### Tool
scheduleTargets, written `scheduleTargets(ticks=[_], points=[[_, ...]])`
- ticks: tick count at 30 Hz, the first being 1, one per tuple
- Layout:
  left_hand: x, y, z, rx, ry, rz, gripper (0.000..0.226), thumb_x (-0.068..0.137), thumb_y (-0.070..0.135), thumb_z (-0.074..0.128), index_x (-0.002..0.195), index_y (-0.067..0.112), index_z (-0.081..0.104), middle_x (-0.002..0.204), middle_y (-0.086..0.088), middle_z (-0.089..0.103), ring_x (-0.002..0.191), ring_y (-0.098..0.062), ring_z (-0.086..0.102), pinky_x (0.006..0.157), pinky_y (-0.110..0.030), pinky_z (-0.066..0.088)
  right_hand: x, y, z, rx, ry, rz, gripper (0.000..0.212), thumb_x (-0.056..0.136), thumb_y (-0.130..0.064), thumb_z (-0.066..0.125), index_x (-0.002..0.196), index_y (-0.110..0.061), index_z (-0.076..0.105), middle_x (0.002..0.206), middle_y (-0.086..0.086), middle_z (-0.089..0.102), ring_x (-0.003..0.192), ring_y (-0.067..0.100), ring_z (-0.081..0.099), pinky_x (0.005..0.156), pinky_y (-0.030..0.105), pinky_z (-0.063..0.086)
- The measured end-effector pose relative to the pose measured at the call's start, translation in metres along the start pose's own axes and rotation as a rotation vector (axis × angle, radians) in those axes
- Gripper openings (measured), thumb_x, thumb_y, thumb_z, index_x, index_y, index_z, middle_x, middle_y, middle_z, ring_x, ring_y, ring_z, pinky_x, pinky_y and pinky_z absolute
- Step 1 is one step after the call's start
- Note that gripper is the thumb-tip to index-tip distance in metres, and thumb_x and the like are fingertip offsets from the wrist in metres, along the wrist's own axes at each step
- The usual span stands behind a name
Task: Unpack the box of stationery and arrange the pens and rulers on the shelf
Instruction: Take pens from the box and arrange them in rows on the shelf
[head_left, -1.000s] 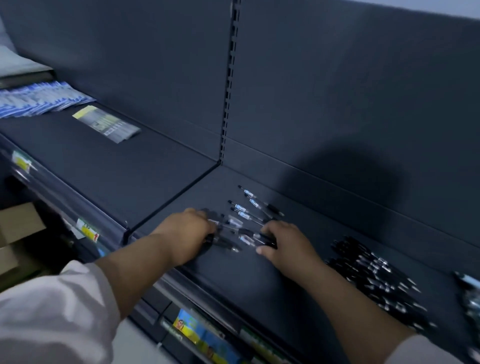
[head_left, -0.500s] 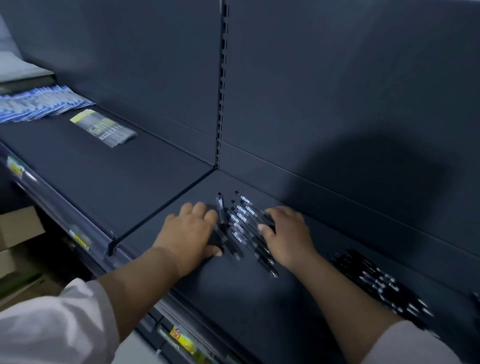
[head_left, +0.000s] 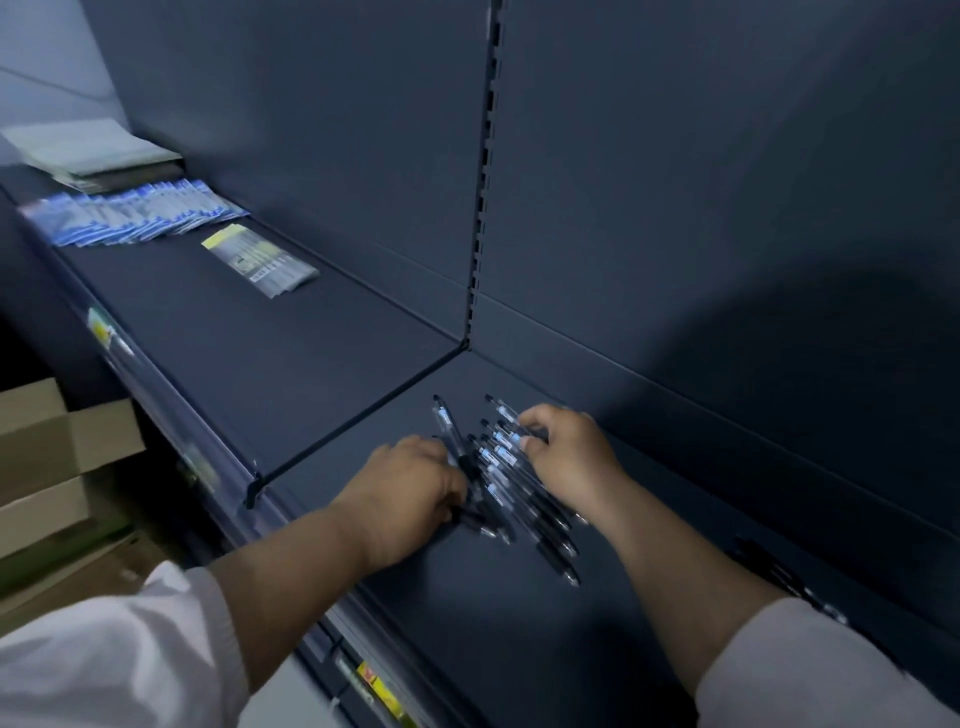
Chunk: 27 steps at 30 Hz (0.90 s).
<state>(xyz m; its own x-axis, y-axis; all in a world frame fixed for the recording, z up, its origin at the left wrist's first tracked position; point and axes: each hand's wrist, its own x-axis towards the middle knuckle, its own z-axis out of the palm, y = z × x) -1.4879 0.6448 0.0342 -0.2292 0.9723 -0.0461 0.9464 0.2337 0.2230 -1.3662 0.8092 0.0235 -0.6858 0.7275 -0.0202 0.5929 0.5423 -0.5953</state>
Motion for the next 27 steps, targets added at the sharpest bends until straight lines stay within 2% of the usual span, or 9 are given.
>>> scheduleTargets(ticks=[4,8,11,14,17,20,22,25,27], points=[[-0.003,-0.003,-0.003,0.090,0.080,-0.072,0.030,0.086,0.037,0.059,0.115,0.030,0.056,0.114,0.003,0.048,0.111,-0.020,0.044,0.092,-0.031,0.037,0.011,-0.022,0.002,-0.028,0.019,-0.085,0.014,0.087,-0.027,0.067,0.098,-0.018,0.069,0.096,-0.002,0.066,0.096,0.017,0.061,0.084,0.030,0.052],[-0.007,-0.019,-0.002,-0.009,0.086,-0.223,0.035,0.084,0.042,0.063,0.109,0.023,0.051,0.111,0.001,0.046,0.106,-0.021,0.050,0.089,-0.033,0.044,0.025,-0.048,0.011,-0.225,-0.037,-0.129,0.021,0.088,-0.040,0.063,0.088,-0.019,0.066,0.090,-0.003,0.068,0.092,0.019,0.061,0.072,0.026,0.047],[-0.009,-0.025,0.001,-0.071,0.069,-0.238,0.034,0.085,0.041,0.063,0.110,0.021,0.052,0.108,0.001,0.049,0.103,-0.020,0.051,0.089,-0.033,0.045,0.038,-0.064,0.023,-0.404,-0.088,-0.110,0.032,0.087,-0.050,0.059,0.098,-0.020,0.065,0.103,0.000,0.067,0.106,0.025,0.056,0.083,0.032,0.044],[-0.010,-0.027,0.003,-0.088,0.072,-0.184,0.031,0.086,0.038,0.061,0.110,0.021,0.053,0.111,0.001,0.053,0.106,-0.020,0.050,0.090,-0.034,0.045,0.046,-0.077,0.036,-0.485,-0.112,-0.096,0.032,0.086,-0.046,0.060,0.101,-0.019,0.064,0.110,0.003,0.065,0.112,0.028,0.053,0.089,0.035,0.041],[-0.011,-0.031,0.004,-0.113,0.069,-0.143,0.030,0.086,0.038,0.061,0.111,0.022,0.054,0.113,0.002,0.055,0.108,-0.018,0.050,0.090,-0.034,0.044,0.047,-0.087,0.042,-0.464,-0.143,-0.071,0.022,0.085,-0.039,0.058,0.092,-0.019,0.063,0.099,0.002,0.067,0.102,0.028,0.058,0.081,0.034,0.040],[-0.013,-0.041,0.003,-0.127,0.080,-0.132,0.028,0.085,0.039,0.062,0.106,0.022,0.054,0.109,0.003,0.055,0.106,-0.018,0.052,0.088,-0.032,0.045,0.043,-0.094,0.027,-0.300,-0.159,0.003,0.017,0.080,-0.035,0.061,0.076,-0.018,0.057,0.083,0.002,0.068,0.086,0.026,0.064,0.080,0.034,0.049],[-0.016,-0.048,-0.001,-0.132,0.092,-0.123,0.029,0.086,0.038,0.062,0.108,0.022,0.054,0.109,0.003,0.054,0.107,-0.018,0.051,0.088,-0.030,0.044,0.037,-0.097,0.012,-0.222,-0.156,0.034,0.016,0.077,-0.030,0.064,0.074,-0.015,0.057,0.077,0.003,0.066,0.080,0.025,0.064,0.077,0.035,0.052],[-0.021,-0.057,-0.014,-0.126,0.114,-0.110,0.035,0.089,0.037,0.059,0.120,0.022,0.052,0.116,0.001,0.052,0.111,-0.018,0.048,0.087,-0.027,0.041,0.022,-0.095,0.002,-0.350,-0.222,0.060,0.017,0.075,-0.023,0.059,0.066,-0.011,0.052,0.067,0.005,0.057,0.064,0.022,0.053,0.064,0.030,0.047],[-0.025,-0.063,-0.022,-0.108,0.140,-0.103,0.039,0.090,0.039,0.058,0.124,0.022,0.050,0.116,0.000,0.051,0.112,-0.020,0.048,0.088,-0.028,0.041,0.010,-0.093,0.004,-0.415,-0.280,0.130,0.019,0.076,-0.025,0.058,0.064,-0.014,0.048,0.066,0.003,0.054,0.063,0.019,0.053,0.064,0.026,0.042]])
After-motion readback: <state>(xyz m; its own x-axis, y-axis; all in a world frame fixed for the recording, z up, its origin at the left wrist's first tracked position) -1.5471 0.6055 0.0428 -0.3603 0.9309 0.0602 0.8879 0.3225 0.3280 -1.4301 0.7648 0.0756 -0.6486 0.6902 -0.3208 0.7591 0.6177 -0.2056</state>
